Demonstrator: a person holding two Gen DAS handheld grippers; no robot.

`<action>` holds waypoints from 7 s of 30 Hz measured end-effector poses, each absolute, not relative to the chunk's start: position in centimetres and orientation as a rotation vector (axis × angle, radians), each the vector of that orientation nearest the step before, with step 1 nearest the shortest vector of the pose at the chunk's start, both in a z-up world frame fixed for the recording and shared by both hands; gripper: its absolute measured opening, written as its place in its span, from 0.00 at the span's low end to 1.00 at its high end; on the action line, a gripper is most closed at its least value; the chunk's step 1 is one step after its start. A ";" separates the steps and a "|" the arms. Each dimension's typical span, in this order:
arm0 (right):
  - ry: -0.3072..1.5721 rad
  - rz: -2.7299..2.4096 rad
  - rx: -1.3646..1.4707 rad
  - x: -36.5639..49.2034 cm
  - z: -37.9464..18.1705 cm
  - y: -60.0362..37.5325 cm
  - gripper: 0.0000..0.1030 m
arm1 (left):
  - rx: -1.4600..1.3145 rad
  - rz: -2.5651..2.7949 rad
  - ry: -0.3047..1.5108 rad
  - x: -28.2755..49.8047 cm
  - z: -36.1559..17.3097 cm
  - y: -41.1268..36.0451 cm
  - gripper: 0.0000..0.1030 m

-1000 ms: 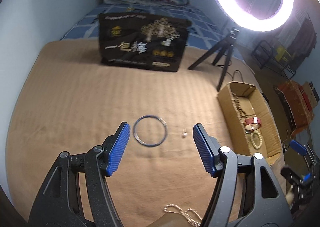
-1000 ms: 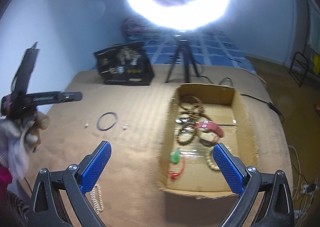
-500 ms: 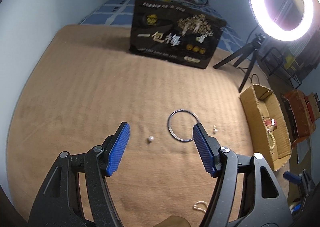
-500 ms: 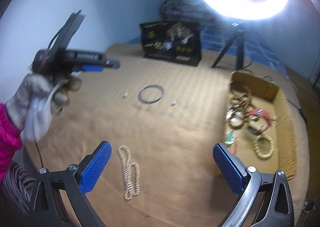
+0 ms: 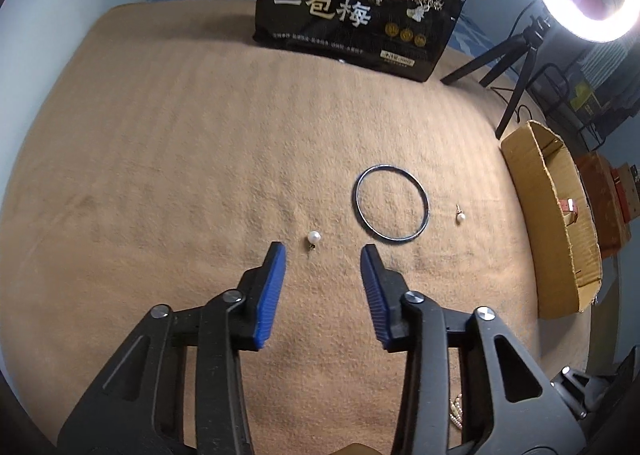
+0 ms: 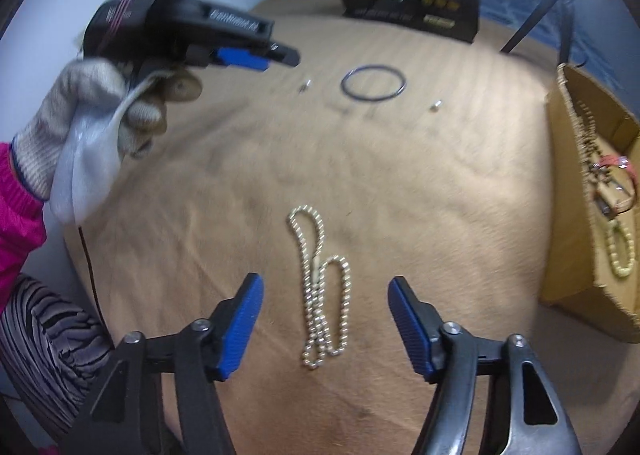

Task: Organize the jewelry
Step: 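Grasp a pearl stud earring with the left tool while the right tool grasps the pearl necklace, then lift and carry the earring and pearl necklace with both tools over the box, then open the left tool dropping the earring into the box while the right tool releases the pearl necklace, then withdraw both open tools from the box toward the blue bangle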

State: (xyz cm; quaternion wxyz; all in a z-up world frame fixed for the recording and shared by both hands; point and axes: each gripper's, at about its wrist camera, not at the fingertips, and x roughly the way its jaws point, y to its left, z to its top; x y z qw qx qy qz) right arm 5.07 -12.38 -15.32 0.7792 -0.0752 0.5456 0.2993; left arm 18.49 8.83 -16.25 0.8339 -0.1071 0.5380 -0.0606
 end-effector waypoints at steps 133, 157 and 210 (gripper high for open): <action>0.876 0.324 0.025 10.2 -4.3 -27.6 0.05 | -0.128 -0.374 0.923 14.7 -7.1 -6.7 0.06; 0.937 0.155 0.104 13.0 -6.7 -35.5 0.05 | -0.030 -0.518 0.958 13.8 -8.7 -17.9 0.06; 0.922 0.061 0.102 13.3 -7.5 -36.6 0.92 | 0.043 -0.476 1.002 14.2 -10.9 -19.0 0.64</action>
